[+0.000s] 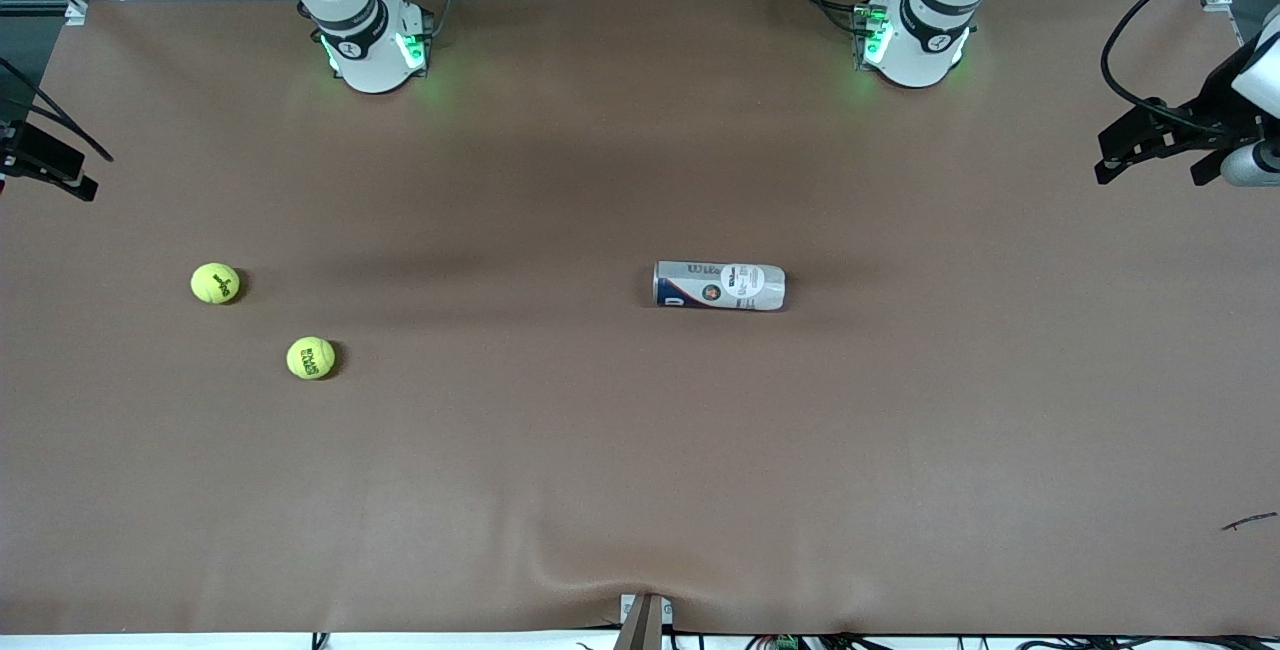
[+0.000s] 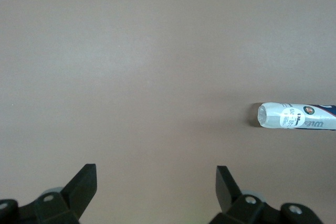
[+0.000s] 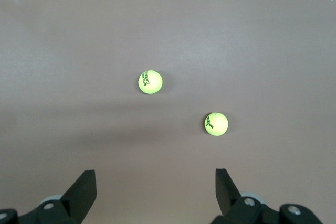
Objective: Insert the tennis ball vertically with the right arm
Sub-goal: 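Reach the left gripper to the lying Wilson can, then grasp the Wilson can with the left gripper, then grasp a tennis ball with the right gripper while the left gripper lifts the can, then stand the can upright with the left gripper while the right gripper holds the ball, then carry the ball with the right gripper over the can opening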
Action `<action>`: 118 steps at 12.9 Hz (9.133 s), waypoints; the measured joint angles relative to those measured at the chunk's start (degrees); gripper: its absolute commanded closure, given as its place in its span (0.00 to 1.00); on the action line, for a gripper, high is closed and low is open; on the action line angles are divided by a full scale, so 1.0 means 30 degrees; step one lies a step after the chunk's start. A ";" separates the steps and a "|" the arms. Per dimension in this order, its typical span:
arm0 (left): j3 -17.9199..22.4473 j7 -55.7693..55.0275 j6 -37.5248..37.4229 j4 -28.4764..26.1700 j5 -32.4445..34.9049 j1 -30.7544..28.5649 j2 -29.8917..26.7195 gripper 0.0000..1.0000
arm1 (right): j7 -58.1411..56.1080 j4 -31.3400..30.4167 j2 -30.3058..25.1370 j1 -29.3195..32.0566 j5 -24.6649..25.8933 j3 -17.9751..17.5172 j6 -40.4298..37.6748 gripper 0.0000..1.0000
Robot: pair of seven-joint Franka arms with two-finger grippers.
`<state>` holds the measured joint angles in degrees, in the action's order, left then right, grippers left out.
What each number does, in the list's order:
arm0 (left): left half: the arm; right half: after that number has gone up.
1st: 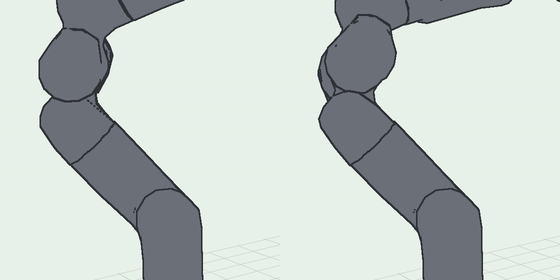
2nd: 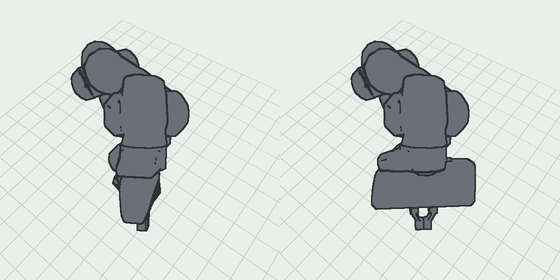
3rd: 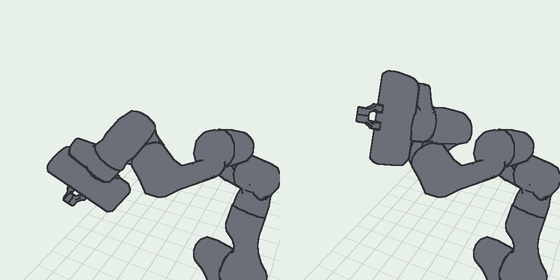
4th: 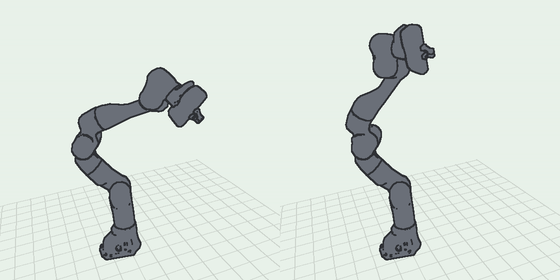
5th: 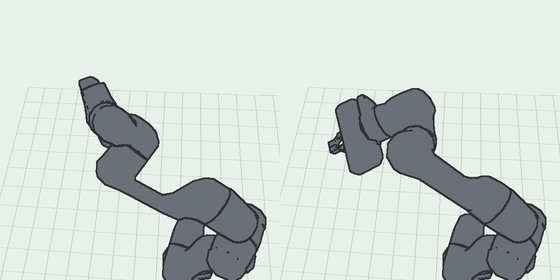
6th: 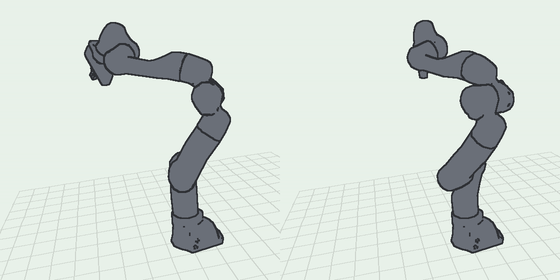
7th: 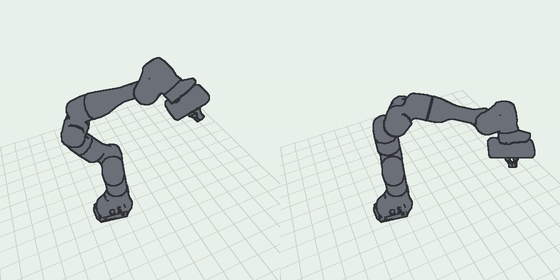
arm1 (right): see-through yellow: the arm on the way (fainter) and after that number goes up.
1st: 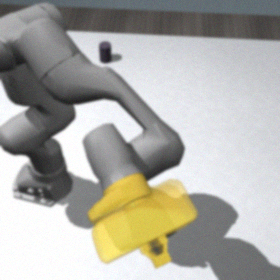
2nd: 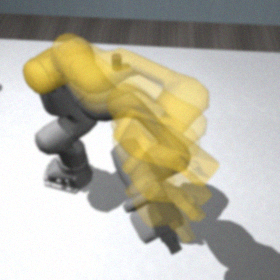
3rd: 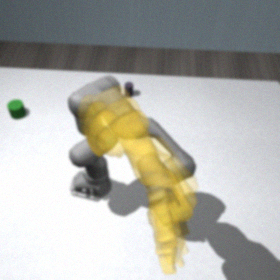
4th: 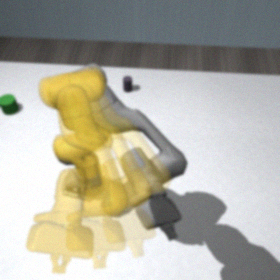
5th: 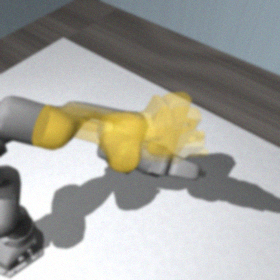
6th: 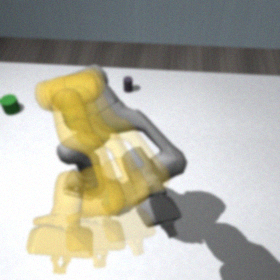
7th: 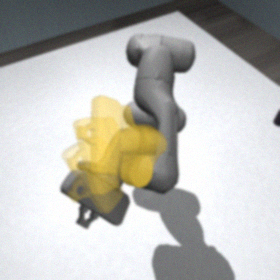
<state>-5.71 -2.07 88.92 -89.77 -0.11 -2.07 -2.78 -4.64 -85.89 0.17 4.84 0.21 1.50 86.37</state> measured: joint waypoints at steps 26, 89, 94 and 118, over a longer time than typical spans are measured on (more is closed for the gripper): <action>-0.4914 1.0982 0.5939 -0.0078 0.1207 0.5459 1.1049 0.00 | 0.0658 -0.0318 0.2034 0.0029 -0.0078 -0.0013 -0.0079 0.00; -0.4866 4.2922 1.3923 0.0960 -2.7046 0.7216 1.7289 0.28 | 0.1194 -0.9158 1.0287 -0.1193 0.1459 -0.0115 1.8654 0.78; -0.4918 4.8810 1.3921 0.1024 -3.4987 0.9175 1.9053 0.28 | 0.0491 -0.8061 0.9859 -0.0736 0.1575 0.0162 1.8744 0.77; -0.4790 5.1854 1.3843 0.1234 -3.9045 1.0769 1.9721 0.25 | 1.3325 -0.0985 0.5920 -0.8693 -0.5440 -0.0425 0.3141 0.77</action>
<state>-20.09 153.49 130.45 -86.06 -117.25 30.24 56.39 35.33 -88.84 17.93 -21.24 -16.11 0.23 95.79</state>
